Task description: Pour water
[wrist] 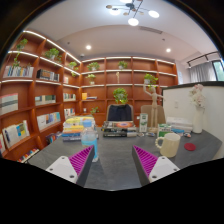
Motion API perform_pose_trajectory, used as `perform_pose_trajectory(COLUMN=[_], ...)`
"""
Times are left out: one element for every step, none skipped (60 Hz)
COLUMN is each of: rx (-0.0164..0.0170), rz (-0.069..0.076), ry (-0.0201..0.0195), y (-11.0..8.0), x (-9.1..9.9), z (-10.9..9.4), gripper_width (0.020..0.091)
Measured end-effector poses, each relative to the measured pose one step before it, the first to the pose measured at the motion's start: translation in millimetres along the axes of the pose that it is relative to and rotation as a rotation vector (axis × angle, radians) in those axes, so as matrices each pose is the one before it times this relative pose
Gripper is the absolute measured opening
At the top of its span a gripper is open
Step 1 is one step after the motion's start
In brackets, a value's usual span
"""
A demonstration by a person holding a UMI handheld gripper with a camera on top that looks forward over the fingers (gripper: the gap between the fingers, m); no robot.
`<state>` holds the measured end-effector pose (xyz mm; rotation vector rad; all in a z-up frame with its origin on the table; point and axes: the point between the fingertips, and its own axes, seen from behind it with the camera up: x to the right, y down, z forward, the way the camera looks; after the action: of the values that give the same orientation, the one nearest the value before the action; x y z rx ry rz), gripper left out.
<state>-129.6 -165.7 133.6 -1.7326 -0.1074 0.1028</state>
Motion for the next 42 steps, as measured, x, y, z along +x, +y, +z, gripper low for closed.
perform_pose_trajectory(rx=[-0.00281, -0.00288, -0.00446, -0.00532, -0.00473, -0.00481, -0.00417, -0.00712, -0.00340, -0.00197, -0.00113, -0.00062, -0.00066, -0.00111, -0.00095, -0.00219, -0.00155, -0.00037, 0.00015, 0.00013, -0.00121, -0.00060, -0.00240, 0.00021, 0.00275, 0.00322, 0.00351, 0.00265, 0.00233, 0.00345, 0.00394, 0.00321, 0.00268, 0.00247, 0.00077, -0.00061, -0.00149, -0.00141, -0.00114, -0.00079, -0.00103, 0.00095], rz=[-0.0036, -0.0027, -0.0012, -0.0003, 0.0008, 0.0010, 0.0017, -0.0025, -0.0009, 0.0007, 0.0004, 0.0006, 0.0011, 0.0015, 0.0023, 0.0007, 0.0003, 0.0001, 0.0008, 0.0014, 0.0035, 0.0042, 0.0025, 0.0027, 0.0031, 0.0023, 0.0019, 0.0027, 0.0034, 0.0043, 0.0041, 0.0041, 0.0033, 0.0022, 0.0026, 0.0033, 0.0032, 0.0021, 0.0011, 0.0006, 0.0003, -0.0023], ry=[-0.00900, -0.00785, -0.00792, -0.00914, -0.01023, -0.01016, -0.01066, -0.01022, -0.01012, -0.00942, -0.00903, -0.00773, -0.00637, -0.00478, -0.00426, -0.00322, -0.00245, -0.00108, 0.00028, 0.00057, 0.00167, 0.00027, -0.00037, 0.00041, 0.00241, 0.00241, -0.00013, 0.00003, -0.00065, -0.00196, -0.00357, -0.00443, -0.00433, -0.00274, -0.00089, 0.00141, 0.00461, 0.00632, 0.00726, 0.00854, 0.01035, 0.00898], y=[0.55, 0.60, 1.36, 2.80, 2.38, 2.49, 4.14, -7.95, 1.87, -0.14, -0.14, -0.13, 0.23, 0.18, 4.38, 1.61, 1.01, 1.35, 0.72, 0.76, 3.02, 7.51, 2.44, 2.50, 1.62, -0.88, -0.44, -0.77, -0.81, -0.82, -1.34, -0.79, -1.12, -0.92, -0.36, -0.07, 0.15, 0.23, 0.56, 0.28, 0.52, -0.19], x=[-2.54, -2.41, -2.87, -4.69, -5.53, -5.89, -6.30, 11.12, -6.64, -2.54, -1.97, -1.64, -1.24, -1.67, -2.94, -1.73, -1.46, -1.63, -0.81, -1.37, -5.76, -6.88, -2.95, -6.29, -9.23, -9.34, -3.20, -1.78, -1.59, -2.17, -0.21, -1.50, -1.02, 0.10, 0.57, 0.92, 1.43, 1.83, 2.21, 1.85, 3.01, 1.94], z=[0.66, 1.14, 2.00, 3.77, 6.86, 7.44, 8.23, -13.82, 14.80, 6.56, 6.97, 7.03, 6.61, 7.39, 8.37, 6.72, 7.11, 6.29, 6.74, 6.20, 6.67, 9.11, 5.86, 5.75, 5.12, 3.05, 3.86, 3.21, 2.84, 3.08, 2.05, 2.79, 2.34, 2.39, 2.21, 2.15, 1.80, 1.34, 1.70, 0.97, 1.12, 0.40], gripper_width=[0.0763, 0.0766, 0.0771, 0.0770, 0.0771, 0.0769, 0.0768, 0.0767, 0.0766, 0.0765, 0.0766, 0.0766, 0.0765, 0.0765, 0.0765, 0.0765, 0.0765, 0.0766, 0.0766, 0.0763, 0.0764, 0.0763, 0.0762, 0.0762, 0.0760, 0.0762, 0.0761, 0.0764, 0.0766, 0.0766, 0.0764, 0.0759, 0.0750, 0.0743, 0.0727, 0.0705, 0.0678, 0.0645, 0.0613, 0.0571, 0.0511, 0.0468])
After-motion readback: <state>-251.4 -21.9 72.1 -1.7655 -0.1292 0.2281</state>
